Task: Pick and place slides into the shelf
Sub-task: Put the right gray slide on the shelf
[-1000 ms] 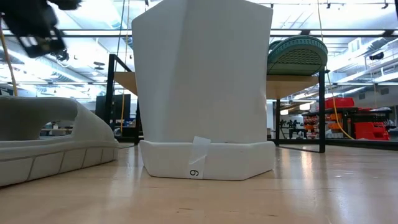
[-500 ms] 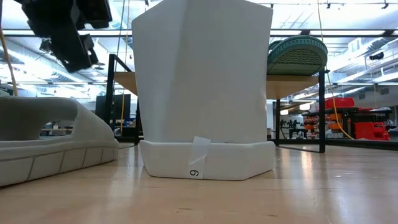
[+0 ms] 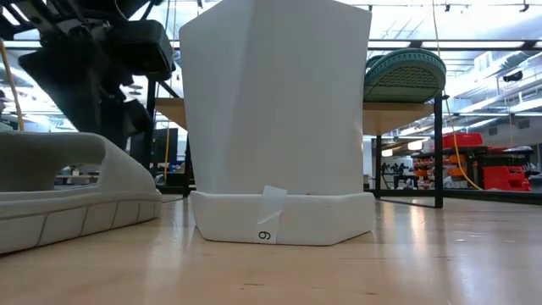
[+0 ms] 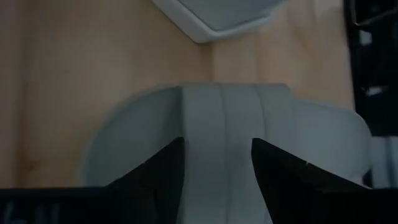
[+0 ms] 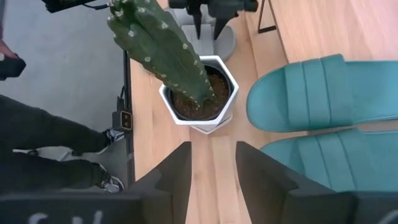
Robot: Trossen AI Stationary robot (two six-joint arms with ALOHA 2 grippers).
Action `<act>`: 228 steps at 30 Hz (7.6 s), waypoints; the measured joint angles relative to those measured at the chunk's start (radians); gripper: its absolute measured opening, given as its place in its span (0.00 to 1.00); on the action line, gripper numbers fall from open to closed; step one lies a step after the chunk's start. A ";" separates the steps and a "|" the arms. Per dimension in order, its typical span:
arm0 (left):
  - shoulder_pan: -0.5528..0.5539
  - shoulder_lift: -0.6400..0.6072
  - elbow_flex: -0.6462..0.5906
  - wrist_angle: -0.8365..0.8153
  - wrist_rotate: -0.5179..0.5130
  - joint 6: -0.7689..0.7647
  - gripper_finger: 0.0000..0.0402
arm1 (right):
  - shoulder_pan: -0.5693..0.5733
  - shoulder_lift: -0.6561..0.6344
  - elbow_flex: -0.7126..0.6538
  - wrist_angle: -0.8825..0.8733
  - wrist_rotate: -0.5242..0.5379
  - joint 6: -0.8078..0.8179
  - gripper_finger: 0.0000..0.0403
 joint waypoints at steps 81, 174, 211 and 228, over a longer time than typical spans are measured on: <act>-0.048 -0.568 0.018 -0.117 0.142 -0.236 0.02 | 0.024 0.001 0.000 0.000 0.025 -0.001 0.33; 1.058 0.425 1.511 -1.273 0.648 0.934 0.02 | -0.536 -0.564 -0.681 0.158 0.054 -0.495 0.01; 1.085 0.467 1.510 -1.342 0.839 1.016 0.02 | -0.749 -0.483 -0.700 0.214 -0.103 -0.523 0.01; 1.088 0.372 1.681 -0.440 0.584 0.777 0.02 | -0.749 -0.495 -0.699 0.211 -0.100 -0.528 0.01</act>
